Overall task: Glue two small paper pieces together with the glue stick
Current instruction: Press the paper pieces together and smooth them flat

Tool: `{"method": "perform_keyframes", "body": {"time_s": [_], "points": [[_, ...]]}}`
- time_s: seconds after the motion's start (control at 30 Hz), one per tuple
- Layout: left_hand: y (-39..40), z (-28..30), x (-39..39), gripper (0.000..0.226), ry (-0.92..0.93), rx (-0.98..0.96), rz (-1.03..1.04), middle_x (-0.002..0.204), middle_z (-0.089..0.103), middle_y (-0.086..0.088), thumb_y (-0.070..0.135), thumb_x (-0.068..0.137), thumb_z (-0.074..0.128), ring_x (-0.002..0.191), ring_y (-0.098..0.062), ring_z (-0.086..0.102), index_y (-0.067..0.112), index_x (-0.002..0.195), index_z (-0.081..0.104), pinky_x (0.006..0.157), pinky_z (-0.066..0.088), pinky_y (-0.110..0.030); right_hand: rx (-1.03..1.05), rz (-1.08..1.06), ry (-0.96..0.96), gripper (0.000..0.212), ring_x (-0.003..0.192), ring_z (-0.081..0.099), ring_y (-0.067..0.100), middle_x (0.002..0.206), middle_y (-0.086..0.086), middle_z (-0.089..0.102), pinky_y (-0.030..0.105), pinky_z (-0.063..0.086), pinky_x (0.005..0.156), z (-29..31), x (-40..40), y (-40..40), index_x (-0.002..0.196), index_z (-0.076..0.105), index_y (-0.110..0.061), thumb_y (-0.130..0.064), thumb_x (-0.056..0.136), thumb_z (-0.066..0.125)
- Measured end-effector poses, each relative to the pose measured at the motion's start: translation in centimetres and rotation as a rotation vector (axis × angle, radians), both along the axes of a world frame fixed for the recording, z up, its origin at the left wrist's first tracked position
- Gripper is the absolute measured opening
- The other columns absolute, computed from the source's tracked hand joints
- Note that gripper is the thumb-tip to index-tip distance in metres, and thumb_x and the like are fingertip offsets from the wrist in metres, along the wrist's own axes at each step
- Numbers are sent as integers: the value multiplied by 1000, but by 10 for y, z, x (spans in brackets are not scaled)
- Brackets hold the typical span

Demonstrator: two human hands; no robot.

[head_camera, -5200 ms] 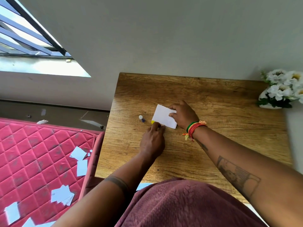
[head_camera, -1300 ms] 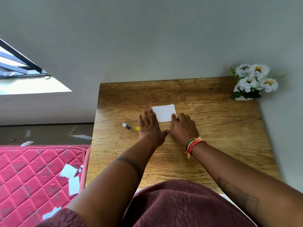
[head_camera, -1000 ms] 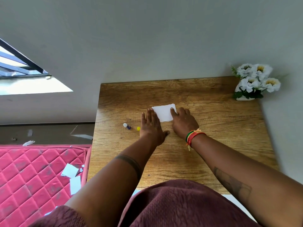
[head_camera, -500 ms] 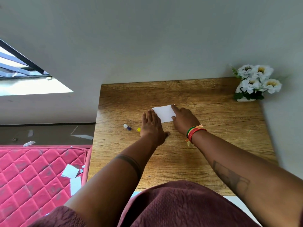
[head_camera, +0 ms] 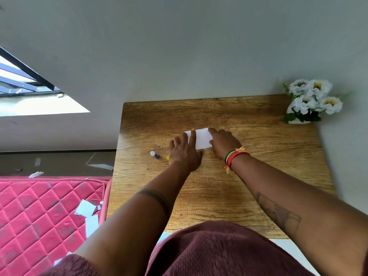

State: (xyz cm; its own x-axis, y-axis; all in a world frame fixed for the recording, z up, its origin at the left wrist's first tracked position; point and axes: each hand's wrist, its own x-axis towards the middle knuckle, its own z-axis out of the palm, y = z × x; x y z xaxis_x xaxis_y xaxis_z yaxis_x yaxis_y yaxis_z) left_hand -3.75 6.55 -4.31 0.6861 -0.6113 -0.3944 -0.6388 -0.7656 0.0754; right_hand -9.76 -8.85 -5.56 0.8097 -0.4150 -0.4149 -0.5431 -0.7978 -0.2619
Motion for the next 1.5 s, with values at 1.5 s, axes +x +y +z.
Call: {"method": "perform_keyframes", "body": {"time_s": [1.5], "points": [[-8, -6, -19, 90, 138, 87, -155, 170, -23, -13, 49, 103, 45, 158, -36, -11, 20, 162, -17, 125, 3, -59, -173, 139, 24, 64, 125, 47, 36, 141, 17, 44, 48, 50, 89, 19, -26, 39, 151, 29, -17, -36, 95, 54]]}}
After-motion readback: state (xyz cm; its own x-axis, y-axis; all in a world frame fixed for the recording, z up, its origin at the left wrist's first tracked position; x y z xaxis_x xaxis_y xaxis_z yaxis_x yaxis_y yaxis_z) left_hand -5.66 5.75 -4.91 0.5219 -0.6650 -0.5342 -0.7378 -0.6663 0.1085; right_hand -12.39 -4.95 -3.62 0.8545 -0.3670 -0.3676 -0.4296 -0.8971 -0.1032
